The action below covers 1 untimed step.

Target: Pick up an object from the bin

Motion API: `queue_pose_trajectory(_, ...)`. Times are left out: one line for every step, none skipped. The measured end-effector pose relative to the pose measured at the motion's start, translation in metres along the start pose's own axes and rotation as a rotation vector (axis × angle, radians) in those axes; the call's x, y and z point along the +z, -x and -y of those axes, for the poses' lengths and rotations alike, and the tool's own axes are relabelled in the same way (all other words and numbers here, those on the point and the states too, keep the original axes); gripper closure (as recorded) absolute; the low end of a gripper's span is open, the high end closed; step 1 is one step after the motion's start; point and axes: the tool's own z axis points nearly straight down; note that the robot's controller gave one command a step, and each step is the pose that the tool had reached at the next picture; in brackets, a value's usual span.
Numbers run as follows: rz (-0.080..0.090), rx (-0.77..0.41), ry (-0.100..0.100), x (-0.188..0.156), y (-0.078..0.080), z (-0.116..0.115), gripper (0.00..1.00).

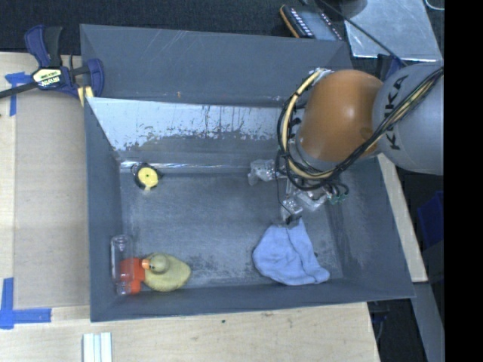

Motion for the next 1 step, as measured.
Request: queue_pose_trajectory(-0.015,-0.076,0.001,0.0304,-0.0404,0.0364,0.00)
